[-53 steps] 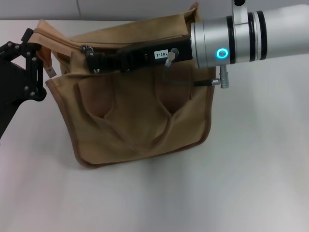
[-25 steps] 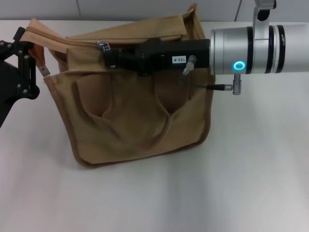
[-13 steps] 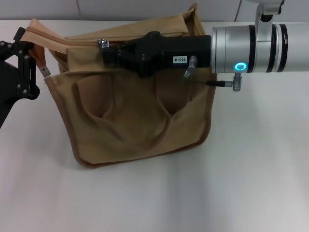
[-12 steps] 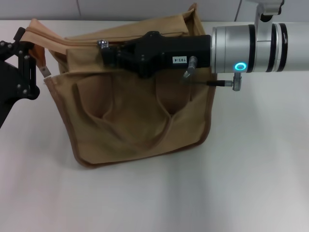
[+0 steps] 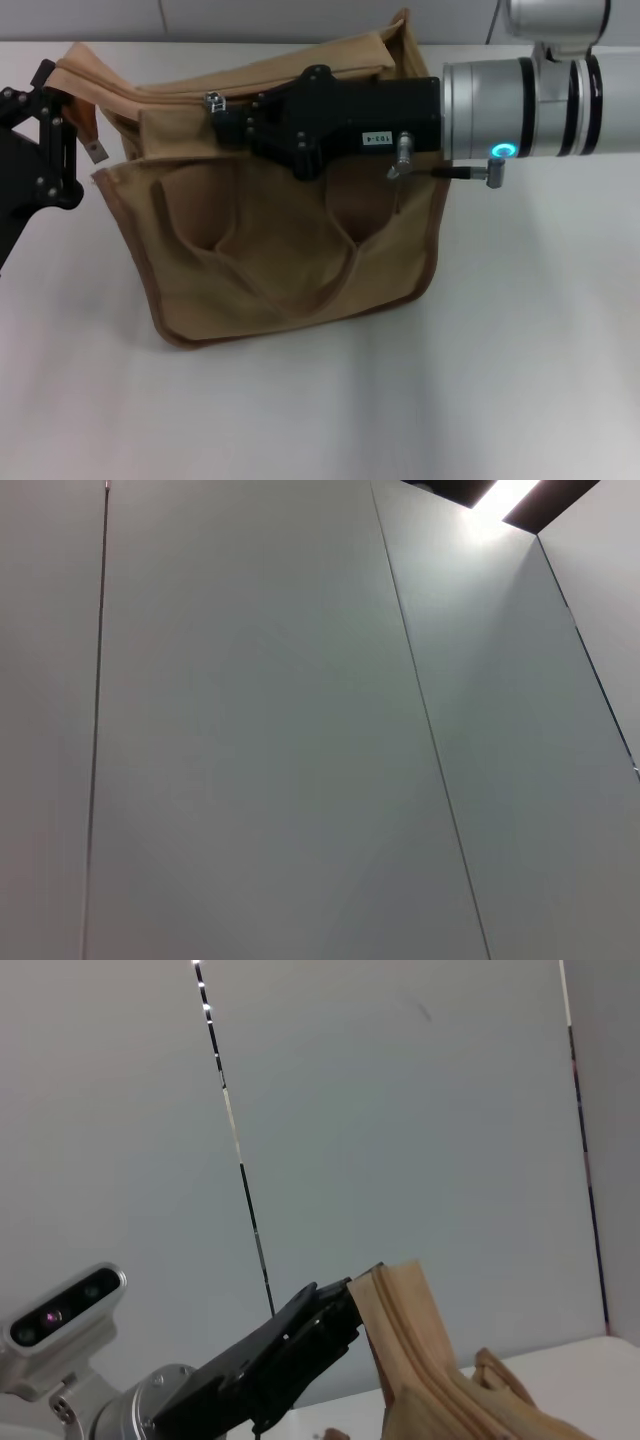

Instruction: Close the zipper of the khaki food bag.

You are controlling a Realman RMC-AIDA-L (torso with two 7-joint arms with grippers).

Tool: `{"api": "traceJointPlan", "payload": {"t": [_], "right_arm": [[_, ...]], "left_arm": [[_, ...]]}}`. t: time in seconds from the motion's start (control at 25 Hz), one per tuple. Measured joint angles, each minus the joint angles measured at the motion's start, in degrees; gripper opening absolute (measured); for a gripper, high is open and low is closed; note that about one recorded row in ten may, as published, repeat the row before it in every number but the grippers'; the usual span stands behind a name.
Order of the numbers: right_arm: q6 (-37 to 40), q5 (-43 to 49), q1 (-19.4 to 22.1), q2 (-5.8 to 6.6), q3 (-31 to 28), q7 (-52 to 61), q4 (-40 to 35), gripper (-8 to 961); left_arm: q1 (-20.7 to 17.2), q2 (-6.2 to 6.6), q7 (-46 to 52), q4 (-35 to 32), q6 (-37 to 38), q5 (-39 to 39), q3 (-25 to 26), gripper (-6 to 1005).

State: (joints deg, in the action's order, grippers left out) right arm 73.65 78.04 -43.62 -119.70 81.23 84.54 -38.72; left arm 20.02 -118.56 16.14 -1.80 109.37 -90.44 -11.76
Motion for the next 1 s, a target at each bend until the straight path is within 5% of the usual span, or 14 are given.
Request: {"api": "traceJointPlan", "payload": {"t": [1.0], "right_arm": [[1.6, -0.6, 5.1, 0.19, -0.8, -9.5, -2.3, -1]], "left_arm": [[0.3, 0.0, 1.8, -0.2, -0.4, 0.3, 0.3, 42]]}}
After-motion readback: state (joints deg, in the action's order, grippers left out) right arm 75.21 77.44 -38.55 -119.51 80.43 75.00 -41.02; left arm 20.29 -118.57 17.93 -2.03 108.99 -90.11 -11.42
